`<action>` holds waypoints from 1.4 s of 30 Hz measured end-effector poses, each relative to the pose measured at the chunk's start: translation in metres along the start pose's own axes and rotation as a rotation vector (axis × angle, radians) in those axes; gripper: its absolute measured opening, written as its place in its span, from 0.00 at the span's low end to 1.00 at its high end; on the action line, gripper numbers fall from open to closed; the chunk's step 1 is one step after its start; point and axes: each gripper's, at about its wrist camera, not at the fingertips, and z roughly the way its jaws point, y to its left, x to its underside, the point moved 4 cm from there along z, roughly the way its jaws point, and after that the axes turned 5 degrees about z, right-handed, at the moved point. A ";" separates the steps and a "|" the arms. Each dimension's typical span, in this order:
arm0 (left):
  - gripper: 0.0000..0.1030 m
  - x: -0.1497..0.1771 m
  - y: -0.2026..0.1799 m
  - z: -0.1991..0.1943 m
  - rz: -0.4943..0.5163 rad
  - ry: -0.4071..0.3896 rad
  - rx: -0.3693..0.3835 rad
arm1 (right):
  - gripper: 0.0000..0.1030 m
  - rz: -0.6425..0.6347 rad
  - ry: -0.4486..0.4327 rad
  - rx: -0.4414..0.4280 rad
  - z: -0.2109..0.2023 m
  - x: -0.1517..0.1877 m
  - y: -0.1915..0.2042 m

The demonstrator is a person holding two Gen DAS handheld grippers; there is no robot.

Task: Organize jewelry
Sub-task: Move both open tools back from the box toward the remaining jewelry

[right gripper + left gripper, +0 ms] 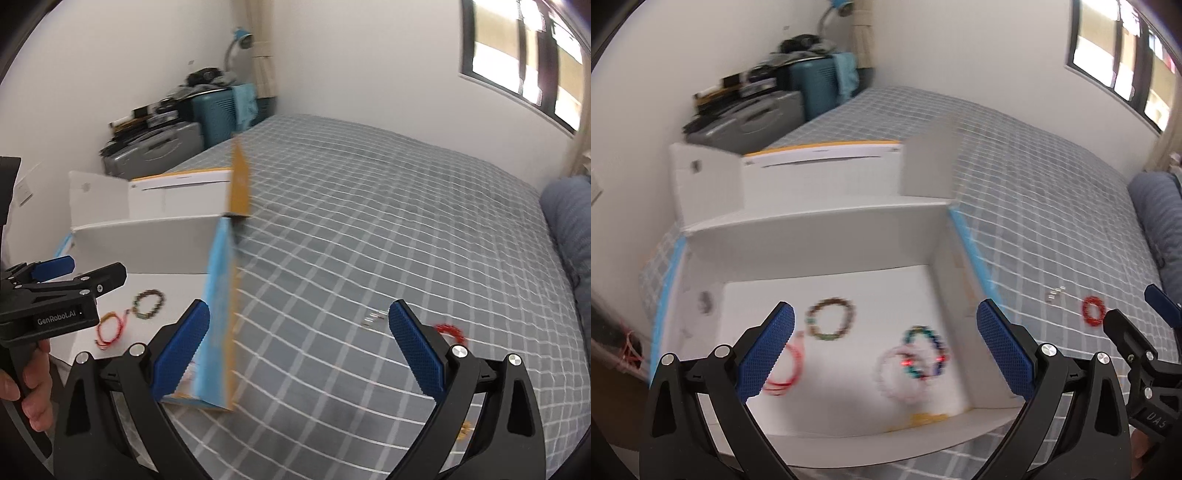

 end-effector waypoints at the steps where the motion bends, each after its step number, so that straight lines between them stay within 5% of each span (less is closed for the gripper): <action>1: 0.94 -0.002 -0.013 0.002 0.018 0.002 0.013 | 0.91 0.011 0.000 0.010 -0.001 0.001 -0.008; 12: 0.94 -0.009 -0.151 0.041 0.163 0.050 0.181 | 0.91 0.134 0.029 0.135 -0.010 0.033 -0.121; 22: 0.94 0.003 -0.242 0.104 0.287 0.109 0.213 | 0.91 0.205 0.095 0.213 -0.003 0.075 -0.186; 36: 0.94 0.001 -0.273 0.190 0.342 0.198 0.176 | 0.79 0.292 0.370 0.160 0.046 0.126 -0.213; 42: 0.94 0.007 -0.272 0.214 0.309 0.270 0.222 | 0.73 0.311 0.473 0.160 0.067 0.135 -0.215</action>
